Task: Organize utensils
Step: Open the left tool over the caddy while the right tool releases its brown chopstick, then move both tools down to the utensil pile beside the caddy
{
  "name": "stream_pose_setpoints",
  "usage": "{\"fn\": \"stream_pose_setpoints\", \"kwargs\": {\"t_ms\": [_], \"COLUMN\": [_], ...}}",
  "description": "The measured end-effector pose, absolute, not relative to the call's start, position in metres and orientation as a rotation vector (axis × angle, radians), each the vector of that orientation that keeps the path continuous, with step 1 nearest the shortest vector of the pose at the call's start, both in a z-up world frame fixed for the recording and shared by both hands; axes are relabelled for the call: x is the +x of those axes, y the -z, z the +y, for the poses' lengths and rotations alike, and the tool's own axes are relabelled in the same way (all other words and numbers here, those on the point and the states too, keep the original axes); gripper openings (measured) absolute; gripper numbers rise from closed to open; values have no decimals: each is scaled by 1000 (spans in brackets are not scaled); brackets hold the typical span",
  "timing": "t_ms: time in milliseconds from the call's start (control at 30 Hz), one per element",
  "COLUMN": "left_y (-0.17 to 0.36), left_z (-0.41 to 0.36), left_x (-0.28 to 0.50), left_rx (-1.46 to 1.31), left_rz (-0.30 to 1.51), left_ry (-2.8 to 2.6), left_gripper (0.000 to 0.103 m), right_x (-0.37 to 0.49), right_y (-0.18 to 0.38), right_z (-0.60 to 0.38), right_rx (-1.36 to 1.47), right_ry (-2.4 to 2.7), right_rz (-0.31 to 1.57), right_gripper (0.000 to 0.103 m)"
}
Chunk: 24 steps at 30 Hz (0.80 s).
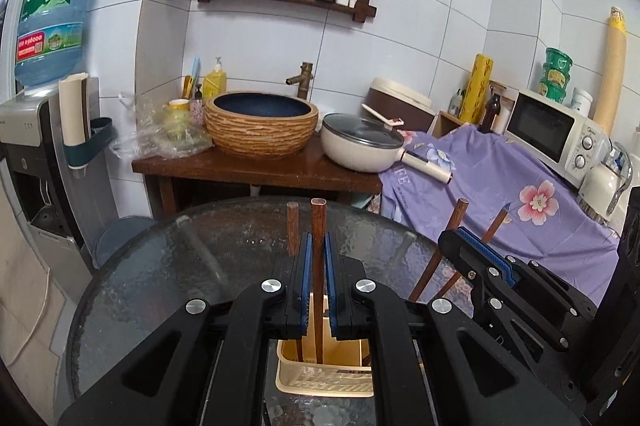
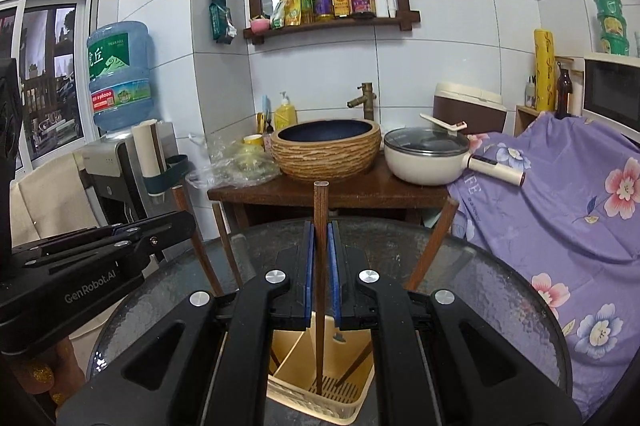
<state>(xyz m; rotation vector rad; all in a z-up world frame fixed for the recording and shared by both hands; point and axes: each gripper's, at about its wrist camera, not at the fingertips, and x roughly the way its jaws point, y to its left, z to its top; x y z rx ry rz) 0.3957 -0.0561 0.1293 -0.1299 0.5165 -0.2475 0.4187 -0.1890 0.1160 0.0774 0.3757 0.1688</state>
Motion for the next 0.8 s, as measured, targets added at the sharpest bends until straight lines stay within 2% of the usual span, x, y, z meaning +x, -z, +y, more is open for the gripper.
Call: {"fn": "stream_pose_setpoints", "kwargs": {"t_ms": [467, 533, 567, 600, 633, 667, 733, 800], "left_y": [-106, -106, -108, -109, -112, -114, -119, -122], "left_z": [-58, -58, -56, -55, -54, -52, -51, -47], "left_x": [406, 406, 404, 402, 398, 394, 384, 370], "left_rx": [-121, -114, -122, -131, -140, -139, -126, -118], "left_rz": [590, 588, 579, 570, 557, 546, 525, 496], "left_ry": [248, 238, 236, 237, 242, 249, 256, 259], "left_gripper": [8, 22, 35, 41, 42, 43, 49, 60], "right_x": [412, 409, 407, 405, 401, 398, 387, 378], "right_y": [-115, -116, -117, -118, -119, -120, -122, -123], "right_z": [-198, -198, -199, -199, -200, -202, -205, -206], "right_rx": [87, 77, 74, 75, 81, 87, 100, 97], "right_ry": [-156, -148, -146, -144, -146, -147, -150, -153], "right_rz": [368, 359, 351, 342, 330, 318, 291, 294], "right_gripper": [8, 11, 16, 22, 37, 46, 47, 47]}}
